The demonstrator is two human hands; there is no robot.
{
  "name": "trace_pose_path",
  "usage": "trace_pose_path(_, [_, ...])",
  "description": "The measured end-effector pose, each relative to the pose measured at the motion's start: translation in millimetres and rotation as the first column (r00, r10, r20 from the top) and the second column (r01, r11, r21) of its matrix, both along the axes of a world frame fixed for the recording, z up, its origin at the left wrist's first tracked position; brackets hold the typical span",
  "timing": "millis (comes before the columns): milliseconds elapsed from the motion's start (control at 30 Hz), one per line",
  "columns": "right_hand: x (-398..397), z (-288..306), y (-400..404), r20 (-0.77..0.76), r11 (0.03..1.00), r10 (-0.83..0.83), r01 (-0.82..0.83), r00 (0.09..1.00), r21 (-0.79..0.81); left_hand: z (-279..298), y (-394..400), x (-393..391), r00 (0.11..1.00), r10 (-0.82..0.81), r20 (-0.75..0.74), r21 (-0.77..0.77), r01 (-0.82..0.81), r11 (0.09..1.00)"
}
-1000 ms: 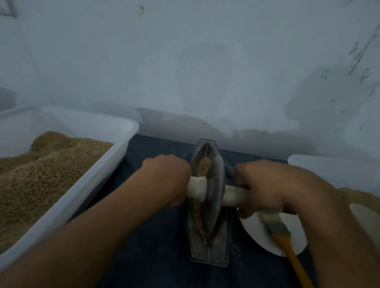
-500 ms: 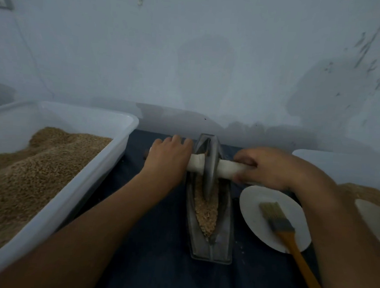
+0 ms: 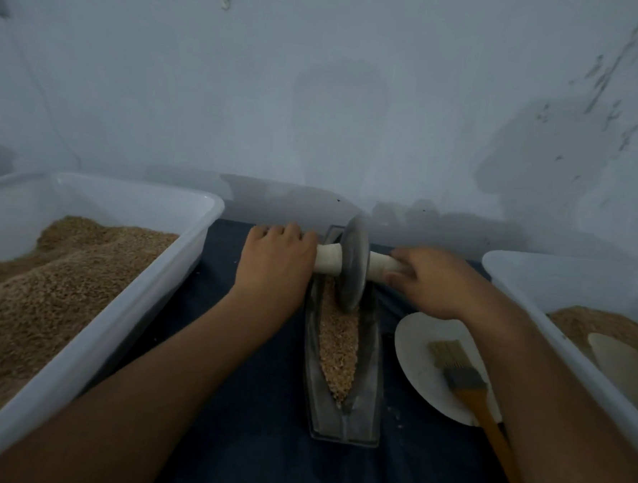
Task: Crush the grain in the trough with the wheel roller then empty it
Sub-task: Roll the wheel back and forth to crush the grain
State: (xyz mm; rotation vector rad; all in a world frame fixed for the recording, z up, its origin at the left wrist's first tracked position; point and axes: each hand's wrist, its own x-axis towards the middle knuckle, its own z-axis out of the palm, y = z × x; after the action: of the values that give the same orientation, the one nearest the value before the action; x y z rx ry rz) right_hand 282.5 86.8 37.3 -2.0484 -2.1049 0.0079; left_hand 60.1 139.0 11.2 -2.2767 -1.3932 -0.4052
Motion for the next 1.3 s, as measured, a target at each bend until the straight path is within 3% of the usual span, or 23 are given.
trace_pose_path(200, [-26,37,-28,0.094,0.992,0.016,-0.004,0.995,-0.127,19,-24,-4,0.985,0.137,-0.107,-0.297,-0.164,0.941])
trace_pose_path(433, [-49,55,-54,0.281,0.946,0.109,-0.013,0.954,-0.323,47,-60,-14,0.968,0.049,-0.246,-0.309,-0.127,0.943])
trace_pose_path(733, [-42,56,-53,0.153,0.939,0.073,-0.016,0.986,-0.345,50,-58,-16,0.984,0.023,-0.179,-0.37,-0.089,0.925])
trace_pose_path(900, [-22,37,-28,0.114,0.957,0.071,-0.035,0.991,-0.289,38,-40,-9,0.994,0.021,-0.104,-0.407,-0.062,0.911])
trace_pose_path(1000, [-12,21,-13,0.091,0.973,0.059,-0.037,0.994,-0.228,18,-25,-4,0.993,0.023,-0.116,-0.277,-0.054,0.959])
trace_pose_path(1167, [-7,-8,6,0.056,0.999,-0.027,0.026,0.998,0.019,-8,0,-2,0.998,-0.046,-0.03,-0.103,0.043,0.994])
trace_pose_path(1300, [-13,-15,9,0.078,0.98,-0.035,0.019,0.996,0.199,-18,11,-5,0.999,-0.043,0.022,-0.124,0.045,0.991])
